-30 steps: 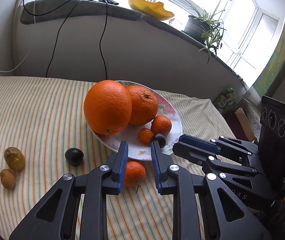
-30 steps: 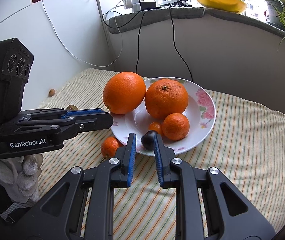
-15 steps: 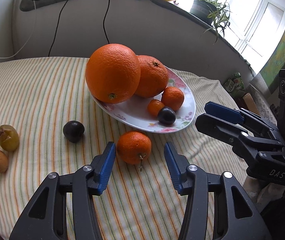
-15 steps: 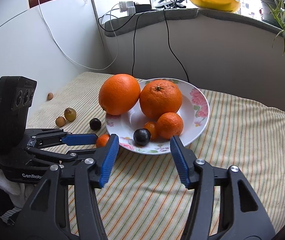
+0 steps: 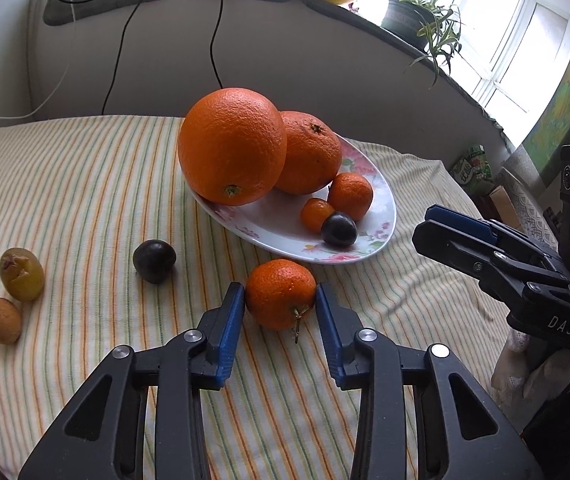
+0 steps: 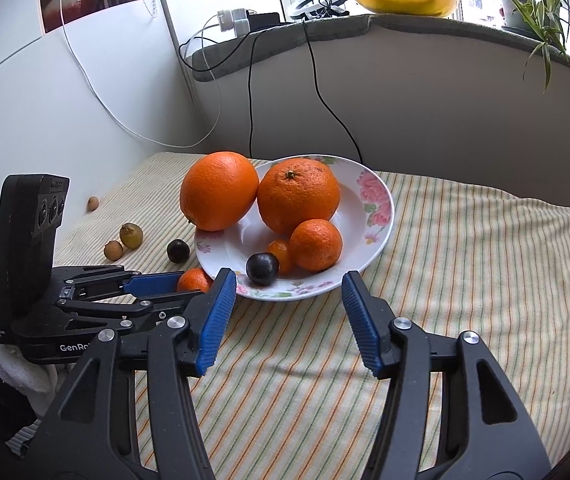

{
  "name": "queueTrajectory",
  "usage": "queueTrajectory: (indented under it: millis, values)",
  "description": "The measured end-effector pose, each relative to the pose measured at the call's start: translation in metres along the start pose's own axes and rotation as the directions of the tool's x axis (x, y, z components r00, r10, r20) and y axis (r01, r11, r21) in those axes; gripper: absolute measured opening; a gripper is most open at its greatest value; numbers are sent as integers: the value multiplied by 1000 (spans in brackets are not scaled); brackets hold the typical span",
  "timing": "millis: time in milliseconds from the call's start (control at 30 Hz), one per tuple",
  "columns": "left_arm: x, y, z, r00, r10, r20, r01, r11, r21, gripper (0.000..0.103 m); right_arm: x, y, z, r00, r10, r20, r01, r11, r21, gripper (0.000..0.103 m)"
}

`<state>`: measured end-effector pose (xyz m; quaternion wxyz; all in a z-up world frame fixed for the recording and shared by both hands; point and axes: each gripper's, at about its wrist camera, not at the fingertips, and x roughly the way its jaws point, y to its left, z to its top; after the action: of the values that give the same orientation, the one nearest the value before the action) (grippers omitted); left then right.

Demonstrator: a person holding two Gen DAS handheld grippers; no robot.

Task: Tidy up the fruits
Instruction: 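Open the right gripper over the plate while the left gripper lowers and releases the tangerine there, then move the open left gripper to a brown kiwi while the right gripper moves to the other plum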

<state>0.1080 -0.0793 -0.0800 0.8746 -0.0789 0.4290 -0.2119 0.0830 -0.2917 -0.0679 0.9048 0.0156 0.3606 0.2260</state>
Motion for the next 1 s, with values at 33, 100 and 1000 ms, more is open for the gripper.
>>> queueTrajectory:
  millis: [33, 100, 1000]
  values:
    - [-4, 0, 1, 1000, -1, 10, 1, 1000, -2, 35, -1, -1, 0, 1000, 1, 1, -1, 1000, 3, 58]
    - [-10, 0, 3, 1000, -1, 26, 2, 1000, -5, 35, -2, -2, -1, 1000, -1, 4, 1, 1000, 9, 58]
    - [-11, -17, 28, 996, 7, 89, -9, 1000, 21, 59, -6, -3, -7, 1000, -10, -5, 10, 999, 33, 58]
